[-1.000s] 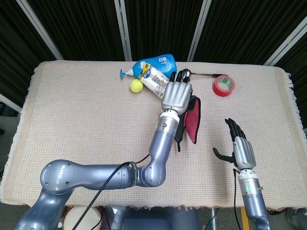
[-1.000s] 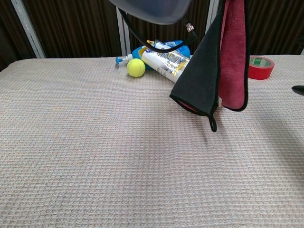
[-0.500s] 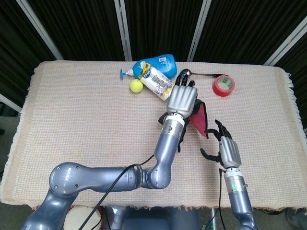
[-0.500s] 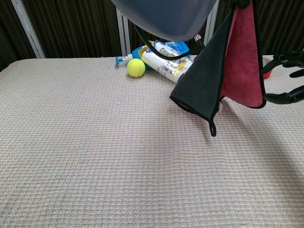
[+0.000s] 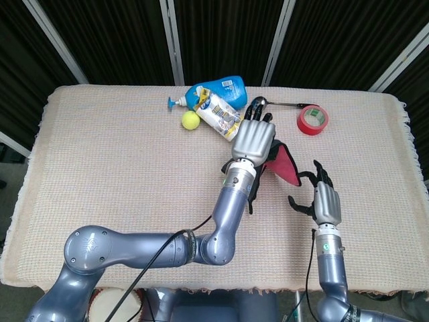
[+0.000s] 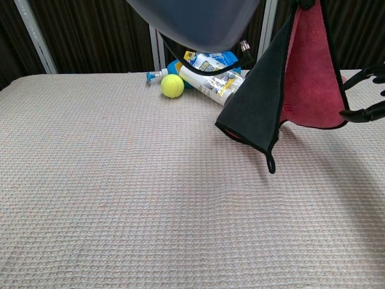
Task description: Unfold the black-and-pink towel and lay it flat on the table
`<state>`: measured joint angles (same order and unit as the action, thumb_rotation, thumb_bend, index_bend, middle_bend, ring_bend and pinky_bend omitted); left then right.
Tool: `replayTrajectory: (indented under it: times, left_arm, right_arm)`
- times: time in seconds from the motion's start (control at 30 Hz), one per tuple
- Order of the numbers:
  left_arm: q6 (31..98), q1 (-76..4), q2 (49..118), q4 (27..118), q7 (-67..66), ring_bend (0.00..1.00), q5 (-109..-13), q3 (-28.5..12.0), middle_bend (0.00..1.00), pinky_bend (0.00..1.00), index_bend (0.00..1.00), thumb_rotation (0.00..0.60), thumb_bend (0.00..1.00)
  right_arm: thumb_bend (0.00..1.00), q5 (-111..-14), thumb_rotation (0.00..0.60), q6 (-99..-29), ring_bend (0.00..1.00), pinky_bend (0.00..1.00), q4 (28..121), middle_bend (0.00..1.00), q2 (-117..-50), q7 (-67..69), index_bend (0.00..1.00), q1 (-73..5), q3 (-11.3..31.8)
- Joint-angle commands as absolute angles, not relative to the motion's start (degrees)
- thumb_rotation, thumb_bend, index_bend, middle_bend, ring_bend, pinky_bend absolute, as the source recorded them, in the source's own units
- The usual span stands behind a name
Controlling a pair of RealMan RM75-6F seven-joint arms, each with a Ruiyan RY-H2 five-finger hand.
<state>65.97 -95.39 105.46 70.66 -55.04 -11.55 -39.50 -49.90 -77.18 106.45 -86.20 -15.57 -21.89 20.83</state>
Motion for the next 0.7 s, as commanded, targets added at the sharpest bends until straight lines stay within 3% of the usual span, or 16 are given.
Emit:
replayTrajectory:
  times: [0.03, 0.3, 0.7]
  left_arm:
    - [66.2, -95.2, 105.0, 71.3, -54.9, 0.00, -11.7, -39.4, 0.19, 0.04, 0.74, 0.600, 0.53]
    - [66.9, -93.7, 103.2, 73.5, -54.7, 0.00, -12.3, -38.5, 0.19, 0.04, 0.74, 0.600, 0.53]
    - [62.1, -89.9, 98.7, 78.5, -51.2, 0.00, -17.0, -35.2, 0.19, 0.04, 0.73, 0.600, 0.53]
  right_arm:
    - [0.31, -49.8, 0.600, -77.5, 0.00, 0.09, 106.4, 0.01, -86.0, -15.0, 0.29, -21.6, 20.8]
    - [0.31, -49.9, 0.600, -78.7, 0.00, 0.09, 106.9, 0.01, -85.2, -13.6, 0.28, -20.0, 19.8]
    - [0.31, -50.8, 0.600, -80.3, 0.00, 0.09, 109.5, 0.00, -84.1, -12.6, 0.23, -18.6, 19.0]
